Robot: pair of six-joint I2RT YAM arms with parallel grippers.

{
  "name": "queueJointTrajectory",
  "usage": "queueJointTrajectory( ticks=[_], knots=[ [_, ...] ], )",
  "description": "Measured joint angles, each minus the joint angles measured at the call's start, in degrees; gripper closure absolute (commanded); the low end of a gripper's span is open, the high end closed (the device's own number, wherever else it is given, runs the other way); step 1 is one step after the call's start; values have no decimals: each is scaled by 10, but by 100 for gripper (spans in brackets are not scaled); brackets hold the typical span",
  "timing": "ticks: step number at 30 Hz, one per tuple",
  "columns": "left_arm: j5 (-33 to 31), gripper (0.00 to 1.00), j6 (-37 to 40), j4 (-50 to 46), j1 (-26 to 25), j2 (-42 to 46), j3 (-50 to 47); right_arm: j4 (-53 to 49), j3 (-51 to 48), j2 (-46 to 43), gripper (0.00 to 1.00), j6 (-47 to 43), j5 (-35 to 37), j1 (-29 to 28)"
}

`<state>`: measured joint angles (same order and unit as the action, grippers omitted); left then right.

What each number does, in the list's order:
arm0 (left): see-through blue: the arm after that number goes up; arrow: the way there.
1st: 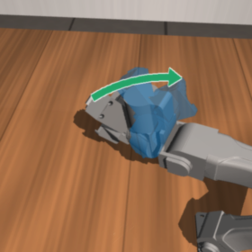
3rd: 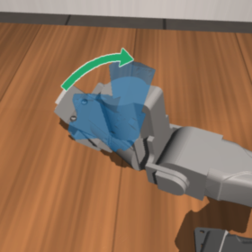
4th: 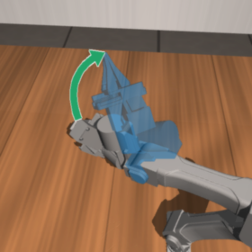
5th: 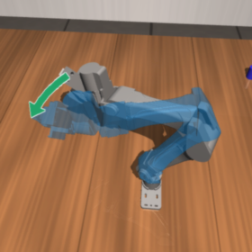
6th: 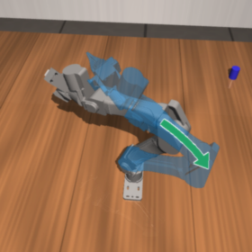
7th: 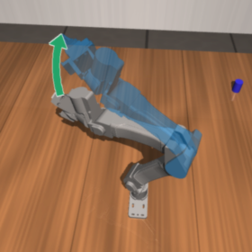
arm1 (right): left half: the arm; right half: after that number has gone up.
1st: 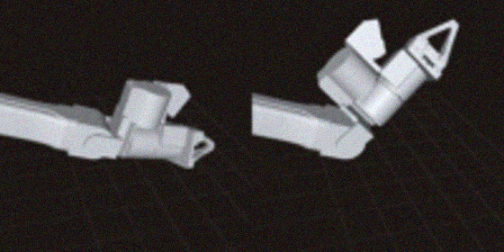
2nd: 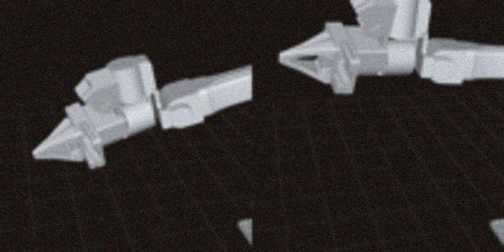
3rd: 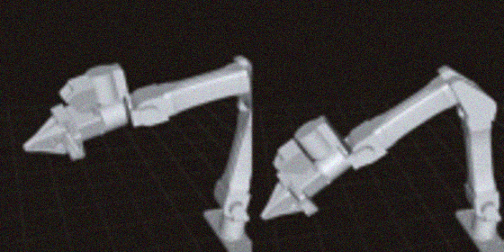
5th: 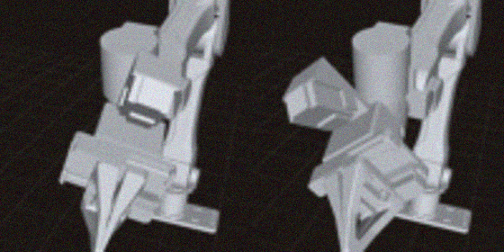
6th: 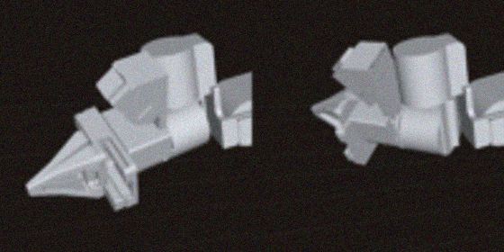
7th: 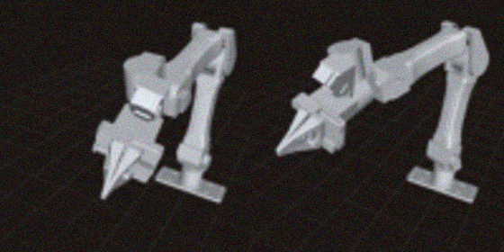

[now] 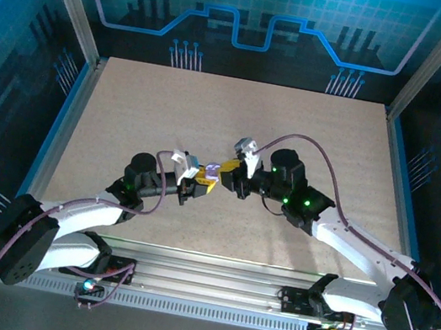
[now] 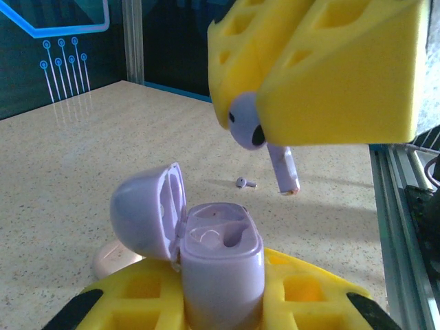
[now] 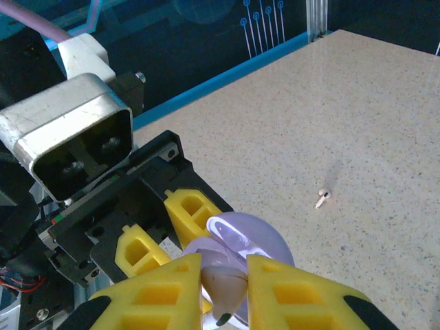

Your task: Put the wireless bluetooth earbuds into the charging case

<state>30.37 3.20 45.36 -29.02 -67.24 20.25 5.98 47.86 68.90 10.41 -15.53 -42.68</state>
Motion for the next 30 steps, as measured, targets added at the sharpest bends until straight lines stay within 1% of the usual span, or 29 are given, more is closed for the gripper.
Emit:
queueJointTrajectory(
  ticks=[14,30],
  knots=[
    [2,88,-2,7,0,2,0,52,-3,10,79,7,-12,0],
    [6,88,-14,20,0,15,0,72,-3,29,80,13,-13,-1]
  ],
)
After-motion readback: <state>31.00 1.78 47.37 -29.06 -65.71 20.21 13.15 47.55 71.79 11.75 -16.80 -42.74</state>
